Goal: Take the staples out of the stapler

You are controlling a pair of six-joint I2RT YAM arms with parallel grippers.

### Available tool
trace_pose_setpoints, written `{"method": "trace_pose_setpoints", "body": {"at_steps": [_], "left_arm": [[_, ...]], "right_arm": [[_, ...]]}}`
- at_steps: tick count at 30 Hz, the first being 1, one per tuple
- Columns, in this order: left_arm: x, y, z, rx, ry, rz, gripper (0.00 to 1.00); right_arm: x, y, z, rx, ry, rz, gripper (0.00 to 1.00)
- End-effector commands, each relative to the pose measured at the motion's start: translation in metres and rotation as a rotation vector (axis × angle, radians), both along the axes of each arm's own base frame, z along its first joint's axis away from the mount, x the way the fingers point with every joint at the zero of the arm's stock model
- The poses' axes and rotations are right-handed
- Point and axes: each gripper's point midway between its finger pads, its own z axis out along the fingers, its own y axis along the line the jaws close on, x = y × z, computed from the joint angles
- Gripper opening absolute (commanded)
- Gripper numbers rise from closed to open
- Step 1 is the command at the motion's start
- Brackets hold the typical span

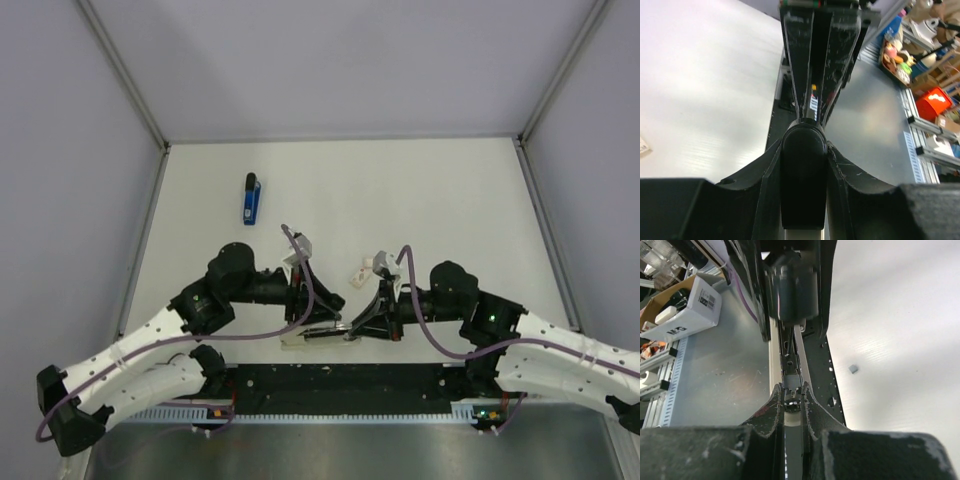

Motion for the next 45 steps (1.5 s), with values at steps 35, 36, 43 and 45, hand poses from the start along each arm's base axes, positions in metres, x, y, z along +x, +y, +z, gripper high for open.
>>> {"method": "trace_pose_setpoints", "body": {"at_steps": [35,36,43,45], "left_arm": [[0.072,0.003,0.098,-0.341,-0.198,0.402,0.0],[0.067,0.002,0.096,-0.326,-0.206,0.372,0.0],[0.04,0.002,0.082,-0.224,-0.219,0.223,0.0],[0.032,-0.001,0.074,-0.189,-0.215,0.161,0.0]], "right_arm": [[0.024,-0.012,0.037,-0.06,-0.111,-0.136,0.32],[0.025,-0.016,0.043,-0.061,-0.124,-0.146,0.34],[0.029,-0.037,0.068,-0.072,-0.198,-0.197,0.45],[0.028,-0.04,0.078,-0.058,-0.218,-0.197,0.48]]}}
